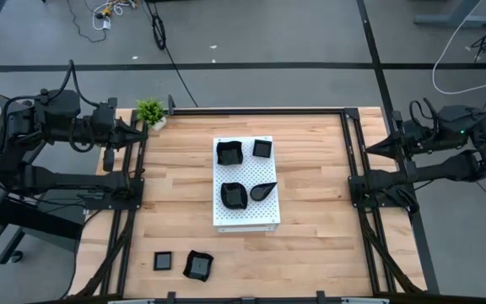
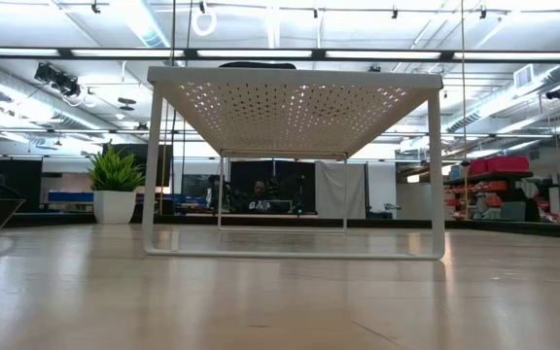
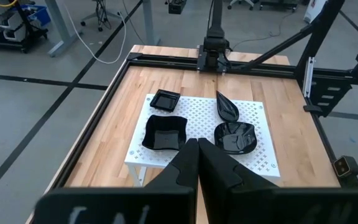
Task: Pick & Place Mini shaped plates
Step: Stack the black distorted square plate on top of the other black distorted square plate on the shelf
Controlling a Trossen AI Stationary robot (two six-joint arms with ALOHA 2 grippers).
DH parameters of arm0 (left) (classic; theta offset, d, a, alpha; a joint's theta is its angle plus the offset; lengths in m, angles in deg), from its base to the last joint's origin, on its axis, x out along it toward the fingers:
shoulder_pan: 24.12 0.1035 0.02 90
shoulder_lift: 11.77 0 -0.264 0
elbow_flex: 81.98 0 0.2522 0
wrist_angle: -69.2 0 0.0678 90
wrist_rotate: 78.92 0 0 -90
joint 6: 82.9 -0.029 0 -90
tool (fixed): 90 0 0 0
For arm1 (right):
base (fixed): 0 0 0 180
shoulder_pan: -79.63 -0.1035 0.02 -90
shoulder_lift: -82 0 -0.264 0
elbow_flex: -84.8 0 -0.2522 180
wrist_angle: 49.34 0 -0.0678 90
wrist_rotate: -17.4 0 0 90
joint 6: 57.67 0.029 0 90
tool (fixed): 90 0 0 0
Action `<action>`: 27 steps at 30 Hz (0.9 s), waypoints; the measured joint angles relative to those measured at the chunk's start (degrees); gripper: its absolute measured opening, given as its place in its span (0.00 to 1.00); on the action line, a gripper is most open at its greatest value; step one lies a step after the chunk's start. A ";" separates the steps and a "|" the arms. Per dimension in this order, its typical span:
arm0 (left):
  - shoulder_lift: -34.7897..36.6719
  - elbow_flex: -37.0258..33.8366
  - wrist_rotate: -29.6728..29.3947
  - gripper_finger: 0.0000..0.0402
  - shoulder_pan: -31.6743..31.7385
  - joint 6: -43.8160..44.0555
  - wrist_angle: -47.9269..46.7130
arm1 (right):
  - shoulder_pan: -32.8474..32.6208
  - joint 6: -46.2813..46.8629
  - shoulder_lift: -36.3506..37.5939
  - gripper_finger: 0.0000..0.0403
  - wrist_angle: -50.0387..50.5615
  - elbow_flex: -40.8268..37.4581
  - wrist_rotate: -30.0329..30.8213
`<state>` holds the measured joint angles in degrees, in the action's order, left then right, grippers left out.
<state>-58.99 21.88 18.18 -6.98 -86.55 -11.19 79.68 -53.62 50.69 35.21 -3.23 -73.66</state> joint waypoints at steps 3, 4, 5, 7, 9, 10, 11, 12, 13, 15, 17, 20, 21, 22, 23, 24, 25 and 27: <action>0.00 0.00 0.00 0.04 -0.01 -0.02 0.00 | 0.00 -0.03 0.00 0.01 -0.02 0.00 0.05; 0.00 0.00 0.00 0.04 0.01 -0.04 -0.01 | 0.00 -0.12 0.00 0.01 -0.02 0.00 0.08; 0.00 0.00 0.00 0.04 0.01 -0.04 -0.01 | 0.00 -0.14 0.00 0.02 -0.02 0.00 0.08; 0.00 0.00 0.00 0.04 -0.01 -0.04 0.01 | 0.00 0.01 0.00 0.04 -0.24 0.00 0.08; 0.00 0.00 0.00 0.04 0.01 -0.04 0.02 | 0.00 -0.03 0.00 0.06 -0.81 0.00 0.08; 0.00 0.00 0.00 0.04 0.01 -0.02 0.02 | 0.00 -0.02 0.00 0.07 -1.20 0.00 0.08; 0.00 0.00 0.00 0.04 0.01 0.25 0.02 | 0.00 -0.02 0.00 0.07 -1.54 0.00 0.09; 0.00 0.00 0.01 0.04 0.01 1.18 0.02 | 0.00 -0.02 0.00 0.07 -1.78 0.00 0.08; 0.00 0.00 -0.01 0.04 -0.02 2.05 0.11 | 0.00 -0.04 0.00 0.08 -1.93 0.00 0.08; 0.00 0.00 -0.71 0.04 -0.01 3.72 0.35 | 0.00 -0.04 0.00 0.08 -2.05 0.00 0.08; 0.00 0.00 -0.96 0.04 0.01 4.45 0.40 | 0.00 -0.04 0.00 0.08 -2.08 0.00 0.10; 0.00 0.00 -0.87 0.04 0.01 4.49 0.41 | 0.00 -0.04 0.01 0.08 -2.12 0.00 0.08; 0.00 0.00 -0.87 0.04 0.00 4.45 0.42 | 0.00 -0.04 0.00 0.08 -2.14 0.00 0.09; 0.00 0.00 -0.87 0.04 -0.01 4.42 0.41 | 0.00 -0.05 0.02 0.08 -2.14 0.00 0.10; -0.03 0.00 -0.87 0.04 -0.02 4.10 0.41 | 0.00 -0.06 0.02 0.08 -2.14 0.00 0.10; -0.25 0.00 -0.85 0.04 -0.01 3.39 0.41 | 0.00 -0.06 0.01 0.08 -2.15 0.00 0.10; -0.42 0.00 -0.67 0.05 0.00 3.01 0.43 | 0.00 -0.06 0.02 0.08 -2.16 0.00 0.10; -0.82 0.00 0.11 0.07 0.01 2.49 0.41 | 0.00 -0.06 0.02 0.08 -2.16 0.00 0.10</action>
<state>-59.80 21.88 18.29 -6.97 -84.06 -10.78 79.68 -53.68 50.71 33.04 -3.23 -73.55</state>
